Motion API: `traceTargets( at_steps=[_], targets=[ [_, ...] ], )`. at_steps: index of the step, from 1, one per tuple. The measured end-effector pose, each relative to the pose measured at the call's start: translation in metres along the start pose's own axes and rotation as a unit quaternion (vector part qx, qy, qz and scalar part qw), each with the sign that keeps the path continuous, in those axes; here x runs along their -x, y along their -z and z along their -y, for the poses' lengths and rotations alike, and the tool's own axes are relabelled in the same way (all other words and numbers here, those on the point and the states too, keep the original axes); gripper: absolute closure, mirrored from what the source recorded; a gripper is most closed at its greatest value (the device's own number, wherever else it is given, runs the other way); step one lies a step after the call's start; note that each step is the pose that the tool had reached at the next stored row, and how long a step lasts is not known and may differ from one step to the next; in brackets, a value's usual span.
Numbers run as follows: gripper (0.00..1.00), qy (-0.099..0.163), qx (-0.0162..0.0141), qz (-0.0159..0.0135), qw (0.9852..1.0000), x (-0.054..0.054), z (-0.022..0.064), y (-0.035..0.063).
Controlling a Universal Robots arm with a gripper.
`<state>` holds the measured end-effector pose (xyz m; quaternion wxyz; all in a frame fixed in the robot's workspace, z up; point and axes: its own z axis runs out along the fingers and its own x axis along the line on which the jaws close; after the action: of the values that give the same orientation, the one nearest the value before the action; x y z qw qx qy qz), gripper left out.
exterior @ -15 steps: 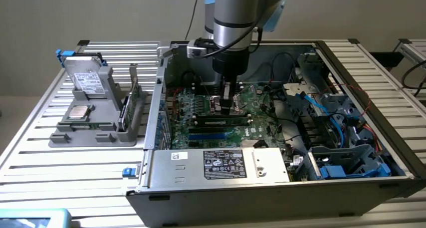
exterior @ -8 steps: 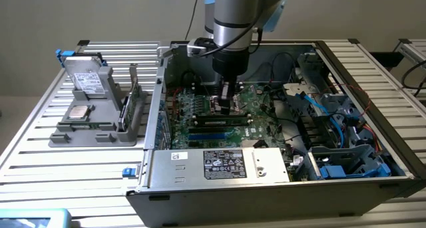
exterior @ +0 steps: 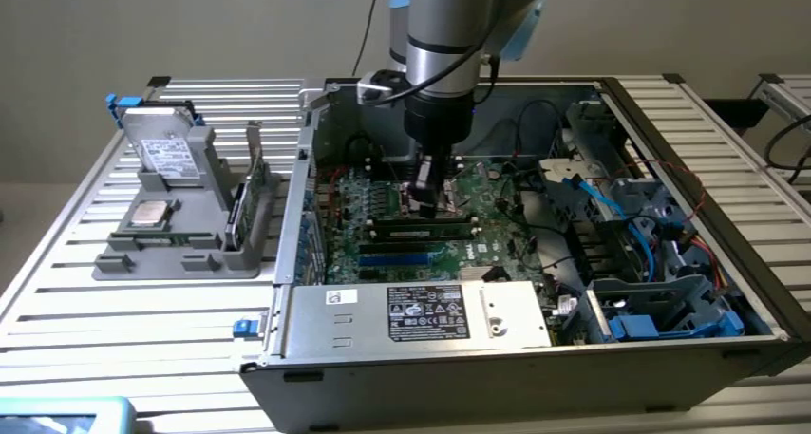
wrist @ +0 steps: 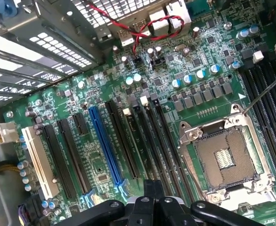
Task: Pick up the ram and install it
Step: 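Press down the ram until it locks into place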
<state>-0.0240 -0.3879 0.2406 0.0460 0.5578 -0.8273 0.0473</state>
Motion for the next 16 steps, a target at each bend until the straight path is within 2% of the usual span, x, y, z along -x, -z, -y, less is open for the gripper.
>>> traceTargets(
  at_steps=[4,9,16],
  targets=[
    [0.89,-0.022,0.0006,0.0003,0.9998,0.0000,0.0000,0.0000],
    [0.89,-0.051,-0.0009,0.0018,0.9987,0.0000,0.0000,0.0000],
    [0.89,-0.089,-0.0082,0.0060,0.9960,0.0000,0.0000,0.0000]
  ],
)
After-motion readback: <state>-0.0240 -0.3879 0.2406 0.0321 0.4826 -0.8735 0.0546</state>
